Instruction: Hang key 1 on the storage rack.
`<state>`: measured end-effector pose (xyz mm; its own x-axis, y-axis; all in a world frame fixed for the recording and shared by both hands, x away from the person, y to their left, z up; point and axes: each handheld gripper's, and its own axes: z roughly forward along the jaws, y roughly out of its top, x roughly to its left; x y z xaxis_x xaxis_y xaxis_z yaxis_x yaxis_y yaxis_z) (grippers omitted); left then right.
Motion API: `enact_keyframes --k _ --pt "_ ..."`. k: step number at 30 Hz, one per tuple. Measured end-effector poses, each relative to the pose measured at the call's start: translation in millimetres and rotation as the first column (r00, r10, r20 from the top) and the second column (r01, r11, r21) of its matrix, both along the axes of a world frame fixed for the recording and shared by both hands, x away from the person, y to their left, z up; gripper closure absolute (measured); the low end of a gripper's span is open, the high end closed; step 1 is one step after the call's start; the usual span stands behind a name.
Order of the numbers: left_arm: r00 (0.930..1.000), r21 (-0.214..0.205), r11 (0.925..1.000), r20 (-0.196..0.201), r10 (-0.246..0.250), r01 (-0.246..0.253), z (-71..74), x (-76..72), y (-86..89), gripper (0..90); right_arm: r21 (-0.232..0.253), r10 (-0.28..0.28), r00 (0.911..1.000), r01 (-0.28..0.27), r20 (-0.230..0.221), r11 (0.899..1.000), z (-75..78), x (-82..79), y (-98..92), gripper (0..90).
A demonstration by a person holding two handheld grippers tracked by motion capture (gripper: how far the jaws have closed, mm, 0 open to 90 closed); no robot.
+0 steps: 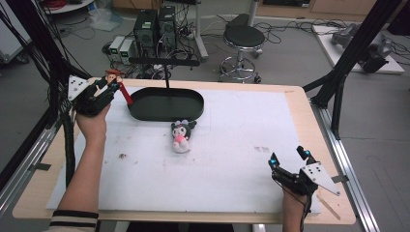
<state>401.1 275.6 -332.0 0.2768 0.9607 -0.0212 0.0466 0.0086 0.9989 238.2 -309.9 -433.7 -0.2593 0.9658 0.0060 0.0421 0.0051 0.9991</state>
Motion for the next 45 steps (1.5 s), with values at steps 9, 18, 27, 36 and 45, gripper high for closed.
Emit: enact_keyframes --k 9,18,27,36,45 --pt "0.9999 0.027 0.9995 0.001 -0.015 0.015 9.6 12.2 -18.5 61.3 0.008 -0.006 1.0000 0.005 0.007 1.000 0.3 -0.7 -2.6 7.9" --pt "0.9998 0.028 0.9994 -0.010 -0.019 0.019 9.8 25.5 -25.9 61.3 0.010 -0.010 0.9999 0.010 0.005 1.000 -0.6 0.1 -4.9 8.0" --pt "0.9998 0.030 0.9994 0.000 -0.020 0.020 11.3 38.4 -34.4 61.3 0.008 -0.016 0.9999 0.016 -0.004 1.000 -2.9 1.2 -7.0 7.9" --pt "1.0000 -0.013 0.9999 -0.008 0.000 0.000 4.2 48.5 -27.1 61.4 0.003 -0.012 0.9997 0.012 -0.021 1.000 -6.0 3.5 -5.5 7.9" --pt "0.9999 -0.003 1.0000 0.015 -0.006 0.006 4.2 48.9 -28.2 61.5 -0.004 -0.011 0.9995 0.011 -0.030 1.000 -7.2 4.8 -3.8 8.0"
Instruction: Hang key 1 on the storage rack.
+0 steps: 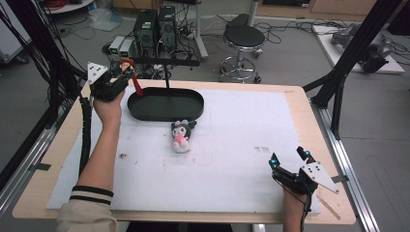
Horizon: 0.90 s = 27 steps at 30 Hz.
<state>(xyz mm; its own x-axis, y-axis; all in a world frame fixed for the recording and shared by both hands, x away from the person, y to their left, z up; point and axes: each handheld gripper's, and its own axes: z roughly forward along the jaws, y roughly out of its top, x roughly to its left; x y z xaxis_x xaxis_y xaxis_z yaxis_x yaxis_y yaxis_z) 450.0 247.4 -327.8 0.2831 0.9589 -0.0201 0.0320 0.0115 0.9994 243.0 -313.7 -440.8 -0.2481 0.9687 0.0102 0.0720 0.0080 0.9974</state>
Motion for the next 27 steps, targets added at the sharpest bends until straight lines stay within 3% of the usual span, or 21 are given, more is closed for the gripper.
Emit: enact_keyframes --k 10,12,15,20,27 --pt "0.9999 0.000 1.0000 0.012 0.009 -0.009 2.0 -0.2 -0.7 61.5 -0.005 0.004 1.0000 -0.004 -0.003 1.000 -1.3 0.9 0.3 7.9" --pt "1.0000 0.031 0.9995 0.002 0.006 -0.006 6.6 1.3 -5.1 61.4 -0.005 0.004 1.0000 -0.004 -0.007 1.000 -1.7 1.5 1.1 7.9" --pt "0.9999 0.036 0.9993 0.011 0.010 -0.010 11.6 2.2 -9.4 61.4 -0.005 0.004 0.9999 -0.004 -0.010 1.000 -1.8 1.3 1.1 7.9" --pt "0.9996 0.053 0.9982 -0.004 0.030 -0.029 16.3 7.7 -12.4 61.4 0.002 -0.004 1.0000 0.004 -0.008 1.000 -1.7 0.3 -1.8 7.9" --pt "0.9985 0.062 0.9971 -0.032 0.045 -0.043 10.8 14.4 -13.2 61.4 0.004 -0.004 1.0000 0.004 -0.002 1.000 -2.0 0.9 -3.2 7.9"
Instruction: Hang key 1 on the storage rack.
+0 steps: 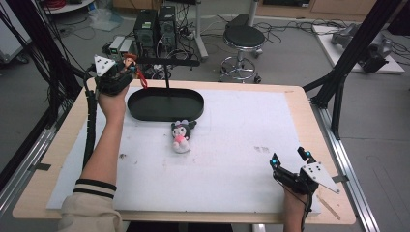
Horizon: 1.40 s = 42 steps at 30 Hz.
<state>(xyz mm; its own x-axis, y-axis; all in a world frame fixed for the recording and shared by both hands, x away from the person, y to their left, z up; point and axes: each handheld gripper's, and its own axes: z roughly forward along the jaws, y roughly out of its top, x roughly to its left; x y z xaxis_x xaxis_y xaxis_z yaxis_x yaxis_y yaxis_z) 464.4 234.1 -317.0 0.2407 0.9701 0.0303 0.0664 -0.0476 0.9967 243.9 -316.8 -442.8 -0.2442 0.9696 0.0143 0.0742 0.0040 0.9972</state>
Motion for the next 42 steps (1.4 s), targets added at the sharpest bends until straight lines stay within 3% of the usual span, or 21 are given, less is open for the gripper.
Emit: enact_keyframes --k 10,23,33,35,36,39,40,41,42 --pt "0.9999 0.009 0.9999 0.010 0.009 -0.010 0.6 0.7 6.4 61.4 0.000 -0.005 1.0000 0.005 0.000 1.000 -0.4 0.1 -2.0 8.0" --pt "0.9997 -0.017 0.9996 0.013 0.023 -0.023 2.1 10.9 11.5 61.4 -0.006 -0.008 1.0000 0.008 -0.005 1.000 -0.4 0.0 -1.6 7.9" --pt "0.9997 -0.054 0.9983 -0.016 0.018 -0.019 -6.3 19.0 19.7 60.9 -0.006 -0.014 0.9999 0.014 -0.009 1.000 -1.3 -0.1 -3.1 8.0" --pt "0.9995 -0.046 0.9987 -0.020 0.023 -0.024 -7.3 19.5 20.5 60.7 -0.008 -0.015 0.9999 0.014 -0.009 1.000 -1.4 0.1 -2.9 7.9" --pt "0.9996 -0.046 0.9987 -0.018 0.024 -0.025 -7.7 19.6 20.7 58.2 -0.006 -0.013 0.9998 0.013 -0.013 1.000 -1.5 0.1 -2.4 7.9" --pt "0.9987 -0.070 0.9962 -0.006 0.051 -0.052 -6.4 19.8 21.1 39.5 -0.008 -0.014 0.9998 0.014 -0.013 1.000 -1.5 0.1 -2.4 7.9" --pt "0.9981 -0.081 0.9948 -0.009 0.061 -0.062 -6.4 20.1 21.9 39.5 -0.008 -0.014 0.9998 0.014 -0.013 1.000 -1.5 0.1 -2.4 7.9" --pt "0.9977 -0.090 0.9937 -0.019 0.066 -0.067 -6.8 20.3 23.2 32.1 -0.006 -0.014 0.9998 0.014 -0.012 1.000 -1.4 0.0 -2.3 7.9" --pt "0.9971 -0.096 0.9927 -0.029 0.071 -0.073 -7.3 20.6 24.2 17.8 -0.008 -0.014 0.9998 0.014 -0.011 1.000 -1.2 -0.2 -2.5 7.9"
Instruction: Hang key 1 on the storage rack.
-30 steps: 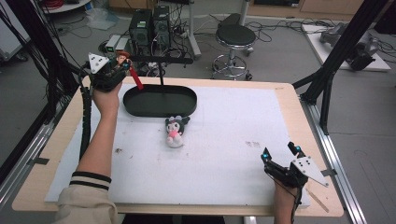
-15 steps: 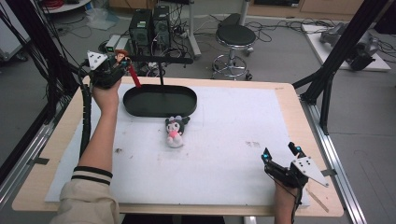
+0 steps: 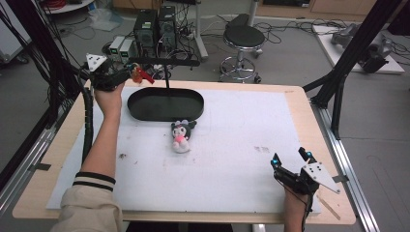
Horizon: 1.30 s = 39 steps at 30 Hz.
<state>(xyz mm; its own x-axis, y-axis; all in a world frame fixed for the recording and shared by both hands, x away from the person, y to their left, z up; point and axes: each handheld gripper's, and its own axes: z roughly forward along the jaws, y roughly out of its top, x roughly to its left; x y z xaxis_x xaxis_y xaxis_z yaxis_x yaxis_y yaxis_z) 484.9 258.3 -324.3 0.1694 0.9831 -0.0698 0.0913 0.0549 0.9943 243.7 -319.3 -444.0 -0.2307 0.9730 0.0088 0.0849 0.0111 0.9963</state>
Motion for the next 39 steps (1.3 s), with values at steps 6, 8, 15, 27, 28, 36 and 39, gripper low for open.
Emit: enact_keyframes --k 6,8,15,27,28,36,39 --pt "0.9999 -0.015 0.9998 -0.003 0.013 -0.013 1.7 -3.9 0.2 1.7 0.002 0.002 1.0000 -0.002 0.003 1.000 0.1 0.1 0.3 7.9" --pt "0.9999 -0.007 0.9999 0.013 0.012 -0.012 4.2 -7.6 -1.9 1.7 0.003 0.002 1.0000 -0.002 0.001 1.000 0.1 0.0 0.5 7.9" --pt "0.9997 0.003 1.0000 0.024 0.002 -0.002 8.7 -24.6 -8.8 1.7 0.012 0.002 0.9999 -0.002 0.013 1.000 0.7 -0.2 -0.4 8.0" --pt "0.9989 -0.013 0.9999 0.045 0.010 -0.009 8.7 -57.2 -9.9 1.7 -0.012 -0.002 0.9996 0.003 0.028 1.000 5.3 -3.0 3.3 7.9" --pt "0.9989 -0.021 0.9998 0.045 0.008 -0.007 8.5 -60.0 -9.7 1.6 -0.015 -0.002 0.9995 0.003 0.032 1.000 5.9 -2.8 3.6 7.9" --pt "0.9995 -0.027 0.9996 0.031 0.012 -0.011 5.8 -76.2 -9.0 1.7 -0.031 -0.028 0.9990 0.029 0.036 0.999 9.7 -2.8 5.5 7.9" --pt "0.9987 -0.024 0.9997 0.050 0.008 -0.007 8.4 -85.2 -10.7 1.7 -0.041 -0.037 0.9986 0.039 0.038 0.998 11.7 -3.3 4.7 7.9"
